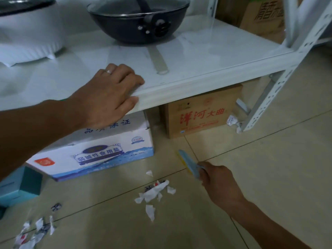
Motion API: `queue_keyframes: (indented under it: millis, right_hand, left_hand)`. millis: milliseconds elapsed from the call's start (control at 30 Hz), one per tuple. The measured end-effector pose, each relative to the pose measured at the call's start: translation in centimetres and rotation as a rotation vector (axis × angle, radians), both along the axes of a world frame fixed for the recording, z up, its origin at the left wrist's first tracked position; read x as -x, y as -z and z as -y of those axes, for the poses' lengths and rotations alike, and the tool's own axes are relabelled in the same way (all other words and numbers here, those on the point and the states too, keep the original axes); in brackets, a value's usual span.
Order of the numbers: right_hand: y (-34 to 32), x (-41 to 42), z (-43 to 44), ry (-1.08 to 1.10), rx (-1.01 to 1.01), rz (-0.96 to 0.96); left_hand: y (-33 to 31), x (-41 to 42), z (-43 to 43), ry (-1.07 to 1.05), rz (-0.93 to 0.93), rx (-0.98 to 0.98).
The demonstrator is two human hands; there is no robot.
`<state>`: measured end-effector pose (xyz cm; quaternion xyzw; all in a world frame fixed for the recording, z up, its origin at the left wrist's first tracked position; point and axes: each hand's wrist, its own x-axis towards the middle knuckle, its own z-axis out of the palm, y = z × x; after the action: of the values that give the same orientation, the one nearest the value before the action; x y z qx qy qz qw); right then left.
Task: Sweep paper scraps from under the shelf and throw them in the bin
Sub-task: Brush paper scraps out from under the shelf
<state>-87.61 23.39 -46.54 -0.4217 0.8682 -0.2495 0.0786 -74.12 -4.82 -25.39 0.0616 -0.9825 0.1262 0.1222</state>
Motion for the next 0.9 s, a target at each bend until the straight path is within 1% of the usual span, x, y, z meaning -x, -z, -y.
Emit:
queue_keyframes:
  millis: [33,67,100,167,267,333,433,500,567,733,900]
  right_hand:
    - [-0.1,0.9,-1.3,0.094,0.057,0.105]
    - [-0.1,1.9,-2.5,0.173,0.107,0.168]
    - [-0.2,3.0,-3.6,0.228,0.148,0.185]
    - [-0.2,5.2,-5.2,0.311,0.203,0.161]
    - [-0.6,8.9,-6.3,0.422,0.264,0.082]
    - [-0.4,11.7,-6.3,0.492,0.289,0.077]
    - [0.3,16.2,-5.1,0.537,0.324,0.042]
    - [0.9,19.1,-3.6,0.555,0.338,0.049]
    - [1.4,21.7,-1.7,0.577,0.338,0.076]
    - [2.5,26.2,2.5,0.617,0.342,0.227]
    - [3.1,28.6,5.4,0.566,0.281,0.247]
  left_hand:
    - [0.0,0.6,-0.5,0.017,0.008,0.003]
    - [0.1,1.6,-1.2,0.041,0.019,0.012]
    - [0.1,2.9,-2.1,0.070,0.027,0.022]
    - [0.0,6.1,-4.1,0.129,0.024,0.022]
    - [-0.4,12.2,-7.2,0.196,-0.012,-0.032]
    - [-0.6,16.4,-8.6,0.233,-0.017,-0.047]
    - [-0.6,21.4,-9.1,0.280,0.058,-0.032]
    - [-0.2,23.0,-8.6,0.289,0.066,-0.044]
    - [0.2,23.4,-8.1,0.302,0.023,-0.076]
    - [0.3,23.2,-7.8,0.344,-0.026,-0.100]
    - [0.3,23.4,-7.7,0.349,-0.030,-0.097]
